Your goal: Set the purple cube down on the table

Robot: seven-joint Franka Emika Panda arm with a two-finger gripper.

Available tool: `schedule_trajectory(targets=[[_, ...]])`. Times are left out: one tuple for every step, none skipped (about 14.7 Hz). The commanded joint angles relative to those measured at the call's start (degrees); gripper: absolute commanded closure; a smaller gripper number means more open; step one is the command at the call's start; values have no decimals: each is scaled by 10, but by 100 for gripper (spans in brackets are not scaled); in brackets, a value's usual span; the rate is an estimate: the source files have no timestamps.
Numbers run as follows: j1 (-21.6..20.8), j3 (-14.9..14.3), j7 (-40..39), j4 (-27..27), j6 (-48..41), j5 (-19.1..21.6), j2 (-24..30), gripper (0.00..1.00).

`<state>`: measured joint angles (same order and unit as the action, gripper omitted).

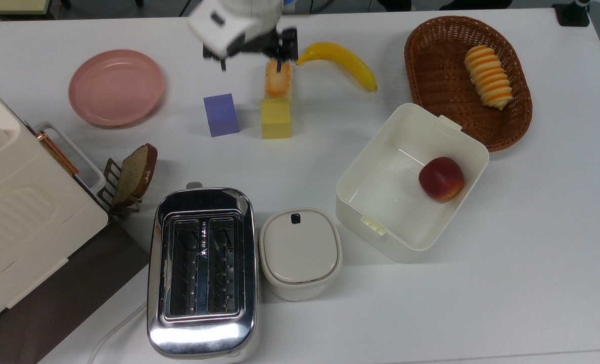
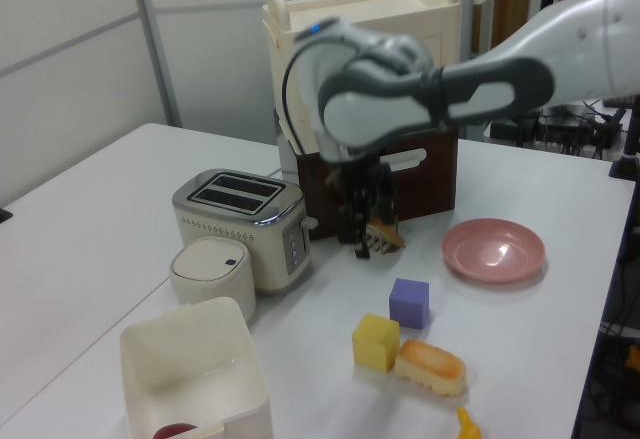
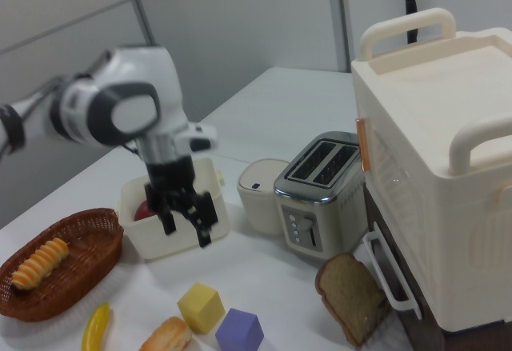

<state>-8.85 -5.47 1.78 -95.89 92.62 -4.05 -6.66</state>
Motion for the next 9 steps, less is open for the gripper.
schedule_trajectory(targets=[[-7, -9, 14, 37, -43, 10, 37, 0], [-6, -12, 15, 42, -43, 13, 40, 0], [-3, -16, 15, 45, -44, 19, 41, 0], [2, -18, 15, 50, -54, 26, 42, 0], [8, -18, 15, 53, -65, 27, 44, 0], [9, -18, 18, 54, -69, 30, 48, 0], [9, -19, 32, 54, -69, 34, 51, 0], [10, -20, 48, 53, -68, 36, 53, 0], [10, -20, 52, 54, -68, 36, 53, 0]])
